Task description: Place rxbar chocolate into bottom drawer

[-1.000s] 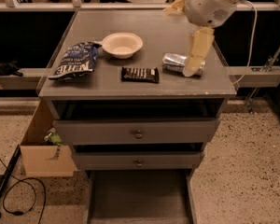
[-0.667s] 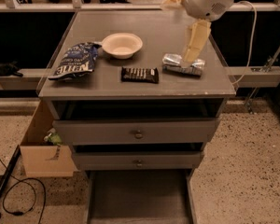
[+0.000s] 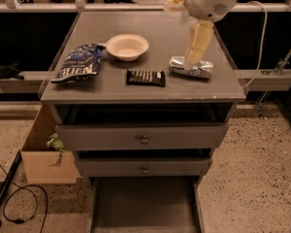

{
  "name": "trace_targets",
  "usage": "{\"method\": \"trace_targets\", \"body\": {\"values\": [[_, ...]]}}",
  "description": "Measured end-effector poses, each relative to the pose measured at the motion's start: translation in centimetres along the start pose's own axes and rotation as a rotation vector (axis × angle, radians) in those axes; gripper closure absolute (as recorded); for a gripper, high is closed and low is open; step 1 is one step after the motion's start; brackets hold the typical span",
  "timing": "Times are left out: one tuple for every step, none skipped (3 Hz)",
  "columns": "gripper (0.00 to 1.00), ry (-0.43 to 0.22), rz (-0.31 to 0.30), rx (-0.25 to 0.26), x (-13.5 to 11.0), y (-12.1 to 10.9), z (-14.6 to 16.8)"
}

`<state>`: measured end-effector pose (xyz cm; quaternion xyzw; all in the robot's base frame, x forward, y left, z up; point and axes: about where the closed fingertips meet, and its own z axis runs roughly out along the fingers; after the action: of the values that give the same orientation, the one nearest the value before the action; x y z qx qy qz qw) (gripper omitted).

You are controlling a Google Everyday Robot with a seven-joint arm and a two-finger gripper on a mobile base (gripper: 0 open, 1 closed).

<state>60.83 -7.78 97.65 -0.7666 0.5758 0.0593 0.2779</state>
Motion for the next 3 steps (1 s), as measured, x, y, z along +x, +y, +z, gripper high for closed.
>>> {"method": "trace_targets", "body": {"values": [[0.0, 0.046, 0.161, 0.01, 1.9, -2.2, 2.8], [0.0, 0.075, 0.286, -0.008, 3.1, -2.9, 4.7], [0.0, 0.098, 0.396, -0.033, 3.1, -0.9, 6.0]]}}
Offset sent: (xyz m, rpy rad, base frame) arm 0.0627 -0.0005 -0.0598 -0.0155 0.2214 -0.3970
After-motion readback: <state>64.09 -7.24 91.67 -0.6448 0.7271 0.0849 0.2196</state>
